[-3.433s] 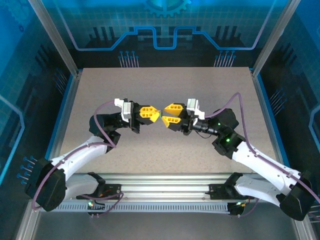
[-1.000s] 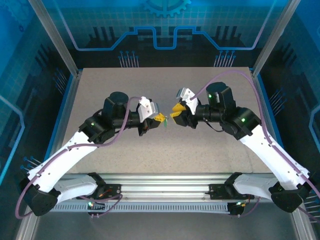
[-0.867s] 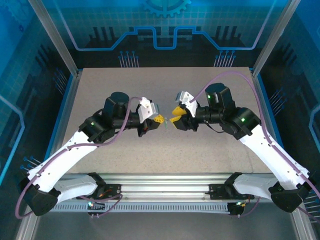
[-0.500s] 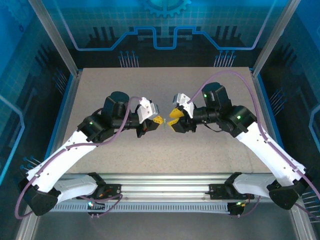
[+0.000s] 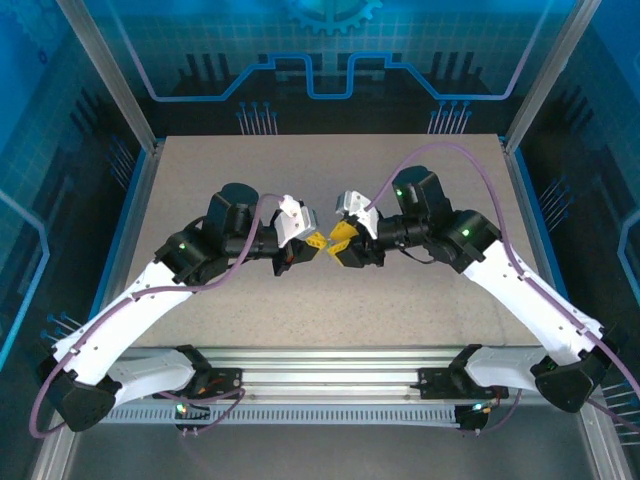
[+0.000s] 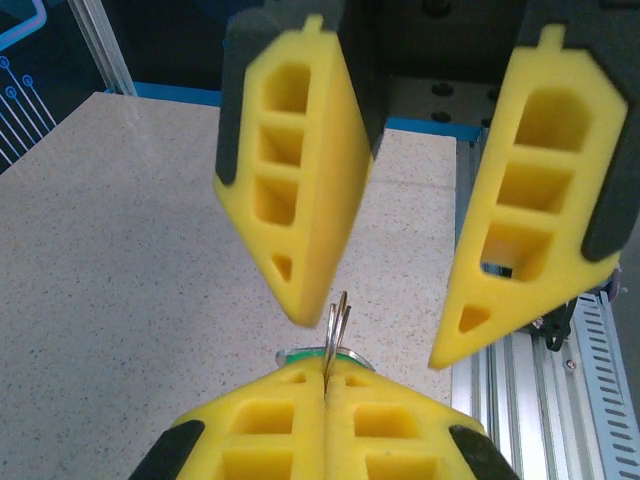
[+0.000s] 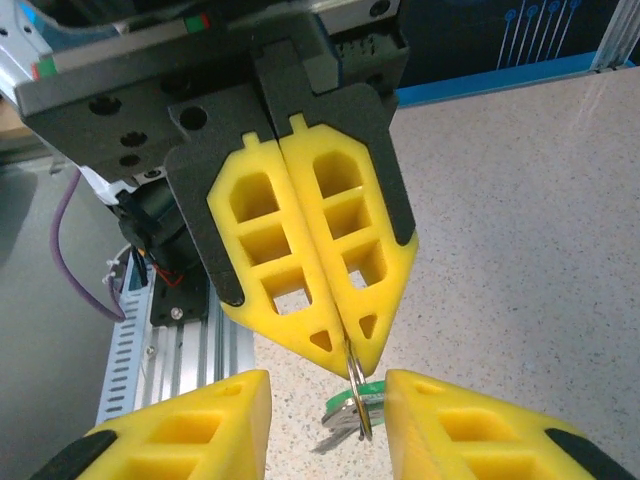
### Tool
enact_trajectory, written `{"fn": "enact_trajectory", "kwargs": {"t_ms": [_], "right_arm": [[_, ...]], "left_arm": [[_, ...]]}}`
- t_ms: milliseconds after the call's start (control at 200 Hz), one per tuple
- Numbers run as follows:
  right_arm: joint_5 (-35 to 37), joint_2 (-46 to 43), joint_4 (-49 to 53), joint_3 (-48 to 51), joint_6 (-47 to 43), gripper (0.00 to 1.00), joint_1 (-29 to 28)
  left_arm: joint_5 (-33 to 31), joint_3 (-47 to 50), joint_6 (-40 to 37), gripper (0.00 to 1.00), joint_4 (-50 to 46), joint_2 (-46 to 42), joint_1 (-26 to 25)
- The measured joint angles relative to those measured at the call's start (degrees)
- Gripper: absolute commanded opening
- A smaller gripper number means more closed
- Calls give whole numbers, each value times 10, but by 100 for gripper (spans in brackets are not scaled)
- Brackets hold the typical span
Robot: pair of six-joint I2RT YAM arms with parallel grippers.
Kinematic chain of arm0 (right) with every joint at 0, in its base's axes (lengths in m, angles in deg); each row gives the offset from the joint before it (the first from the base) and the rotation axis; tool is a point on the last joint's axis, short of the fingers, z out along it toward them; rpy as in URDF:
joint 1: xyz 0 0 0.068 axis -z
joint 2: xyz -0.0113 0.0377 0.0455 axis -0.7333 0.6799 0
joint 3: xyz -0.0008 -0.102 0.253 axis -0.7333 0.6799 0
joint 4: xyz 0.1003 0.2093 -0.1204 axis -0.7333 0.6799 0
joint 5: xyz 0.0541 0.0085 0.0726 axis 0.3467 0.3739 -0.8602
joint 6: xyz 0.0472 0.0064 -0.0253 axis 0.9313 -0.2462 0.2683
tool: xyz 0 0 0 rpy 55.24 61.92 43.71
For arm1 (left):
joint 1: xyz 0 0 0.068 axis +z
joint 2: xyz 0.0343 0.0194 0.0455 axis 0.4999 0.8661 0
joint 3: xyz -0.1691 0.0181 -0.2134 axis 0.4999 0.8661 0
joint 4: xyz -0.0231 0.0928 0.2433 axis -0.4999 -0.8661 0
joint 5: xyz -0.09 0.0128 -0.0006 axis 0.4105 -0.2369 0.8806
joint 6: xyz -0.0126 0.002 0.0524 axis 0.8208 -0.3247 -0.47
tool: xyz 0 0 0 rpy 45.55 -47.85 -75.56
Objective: Remove the keys from the keyring
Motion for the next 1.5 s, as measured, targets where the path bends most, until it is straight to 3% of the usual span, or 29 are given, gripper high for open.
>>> {"fn": "enact_trajectory", "kwargs": {"t_ms": [525,706,911,1061,1111,1291,1501], "right_arm": [[13,-4,-6,0,0,15,0],[13,-4,0,0,-3,23,0],[13,-4,5,0,-4,11,0],[12,-4,-1,0,-2,8,0],[12,-5,-4,0,2,7,0],[10,-32,-87,44,50,5,1],[0,-73,-291,141,146,5,12]], "left_arm": [[4,0,-2,0,-15,0,0],[4,0,-2,0,-15,0,0],[7,-3,-2,0,-16,0,0],[8,-8,-2,0,-22,0,0],[7,-9,-2,10,-22,0,0],[0,3,16,26,16,-11,2],[-7,75,90,34,122,-87,42]]}}
